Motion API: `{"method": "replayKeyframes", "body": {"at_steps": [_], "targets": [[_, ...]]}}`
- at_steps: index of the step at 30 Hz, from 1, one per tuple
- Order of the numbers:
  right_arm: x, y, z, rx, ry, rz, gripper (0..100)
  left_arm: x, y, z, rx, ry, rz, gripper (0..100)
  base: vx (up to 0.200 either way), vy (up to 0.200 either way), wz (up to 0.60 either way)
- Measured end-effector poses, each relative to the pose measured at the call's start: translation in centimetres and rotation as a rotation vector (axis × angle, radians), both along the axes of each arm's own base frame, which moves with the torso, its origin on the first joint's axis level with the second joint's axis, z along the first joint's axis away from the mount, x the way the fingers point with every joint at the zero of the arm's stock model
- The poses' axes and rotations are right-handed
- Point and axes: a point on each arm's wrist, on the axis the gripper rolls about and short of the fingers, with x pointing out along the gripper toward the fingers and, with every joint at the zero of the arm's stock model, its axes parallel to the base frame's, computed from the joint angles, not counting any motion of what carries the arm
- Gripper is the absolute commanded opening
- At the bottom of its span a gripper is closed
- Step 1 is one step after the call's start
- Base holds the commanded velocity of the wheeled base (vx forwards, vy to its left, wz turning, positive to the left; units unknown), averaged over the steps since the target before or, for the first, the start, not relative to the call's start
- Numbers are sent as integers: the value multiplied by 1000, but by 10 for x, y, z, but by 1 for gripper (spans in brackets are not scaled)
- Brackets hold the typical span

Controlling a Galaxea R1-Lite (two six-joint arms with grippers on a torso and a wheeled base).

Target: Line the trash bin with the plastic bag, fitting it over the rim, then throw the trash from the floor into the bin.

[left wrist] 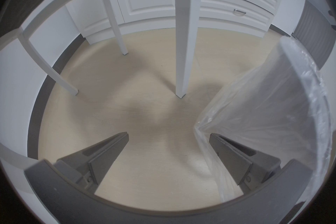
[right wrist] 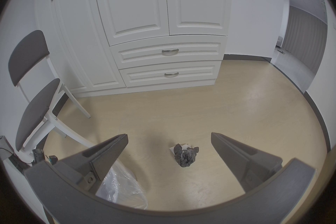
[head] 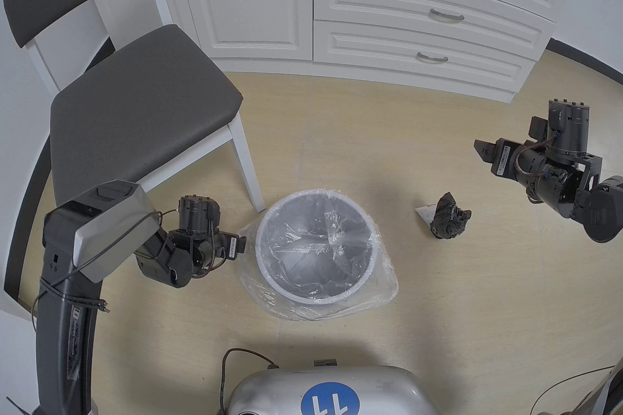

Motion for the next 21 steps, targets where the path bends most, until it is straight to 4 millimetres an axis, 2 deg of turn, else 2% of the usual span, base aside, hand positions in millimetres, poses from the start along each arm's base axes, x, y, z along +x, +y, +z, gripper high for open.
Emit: {"method": "replayKeyframes", "body": {"at_steps": [4,12,21], "targets": [[1,0,-1,-1,2,-1,100,12,-6,-16,-13,12,-5,100,0,0,0],[4,-2,-3,-2,10,-5,100,44,-16,-24,-35,7,-8,100,0,0,0],[7,-2,-7,-6,21,-7,100,64,-29,-42,-23,42,-18,100,0,0,0]]}}
